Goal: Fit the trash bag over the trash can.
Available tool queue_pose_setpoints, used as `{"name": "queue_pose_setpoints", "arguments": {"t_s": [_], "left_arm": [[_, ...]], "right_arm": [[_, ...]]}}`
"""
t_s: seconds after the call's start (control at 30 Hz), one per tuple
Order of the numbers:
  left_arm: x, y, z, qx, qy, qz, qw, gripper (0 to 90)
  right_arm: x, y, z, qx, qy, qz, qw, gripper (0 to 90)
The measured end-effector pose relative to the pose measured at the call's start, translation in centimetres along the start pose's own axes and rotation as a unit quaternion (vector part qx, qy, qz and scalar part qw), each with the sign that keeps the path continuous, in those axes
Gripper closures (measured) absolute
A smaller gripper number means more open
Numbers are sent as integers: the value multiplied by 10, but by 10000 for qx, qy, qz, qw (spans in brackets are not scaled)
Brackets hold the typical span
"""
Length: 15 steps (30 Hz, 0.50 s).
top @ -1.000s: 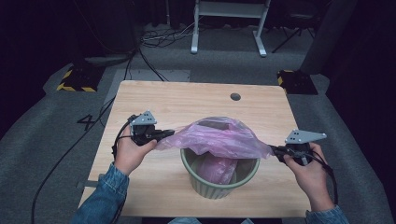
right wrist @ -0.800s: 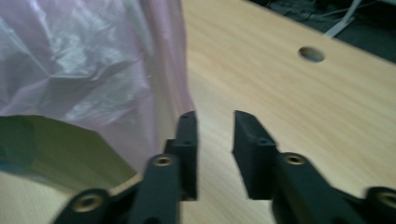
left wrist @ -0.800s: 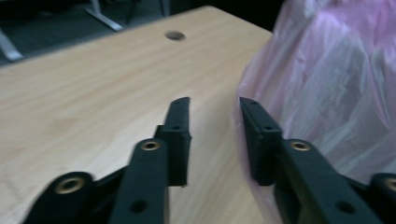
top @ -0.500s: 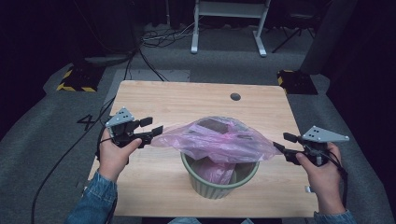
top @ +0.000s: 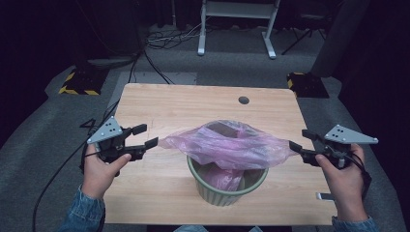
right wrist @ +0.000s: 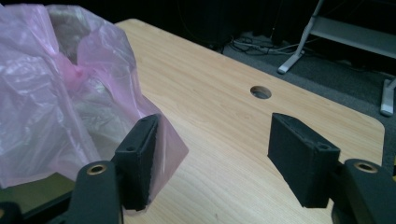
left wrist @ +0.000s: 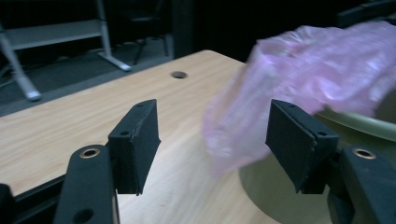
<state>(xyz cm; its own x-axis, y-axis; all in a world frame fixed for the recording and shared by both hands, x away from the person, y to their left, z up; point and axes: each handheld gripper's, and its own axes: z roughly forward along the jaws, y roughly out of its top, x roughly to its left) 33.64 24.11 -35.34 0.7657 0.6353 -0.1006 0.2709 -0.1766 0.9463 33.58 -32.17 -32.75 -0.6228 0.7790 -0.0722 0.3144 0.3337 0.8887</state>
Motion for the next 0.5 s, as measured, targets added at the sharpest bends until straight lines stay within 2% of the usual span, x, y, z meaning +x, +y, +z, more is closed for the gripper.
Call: {"name": "queue_pose_setpoints", "arguments": {"t_s": [0.13, 0.23, 0.27, 0.3, 0.33, 0.37, 0.4, 0.5], "left_arm": [[-4, -5, 15, 179, -216, 158, 9995, 331], [-6, -6, 26, 212, -400, 184, 9988, 341], [-7, -6, 28, 263, -525, 225, 9980, 396], [-8, -6, 30, 280, -629, 266, 9973, 509], [-11, -5, 32, 286, -725, 337, 9964, 556], [-14, -4, 33, 311, -794, 418, 9955, 643], [-16, -3, 33, 333, -830, 467, 9949, 728], [-24, 0, 31, 318, -927, 642, 9931, 876]], "right_arm": [[1, -4, 13, 237, 62, 36, 9997, 361], [2, -8, 23, 353, 78, 9, 9993, 360], [4, -9, 24, 355, 84, -19, 9993, 359], [5, -8, 24, 313, 79, -45, 9995, 359], [6, -7, 23, 253, 77, -58, 9996, 360], [7, -5, 19, 122, 64, -76, 9999, 360], [8, -2, 14, 12, 30, -112, 9999, 359], [12, 7, 0, -224, 13, -200, 9995, 355]]}}
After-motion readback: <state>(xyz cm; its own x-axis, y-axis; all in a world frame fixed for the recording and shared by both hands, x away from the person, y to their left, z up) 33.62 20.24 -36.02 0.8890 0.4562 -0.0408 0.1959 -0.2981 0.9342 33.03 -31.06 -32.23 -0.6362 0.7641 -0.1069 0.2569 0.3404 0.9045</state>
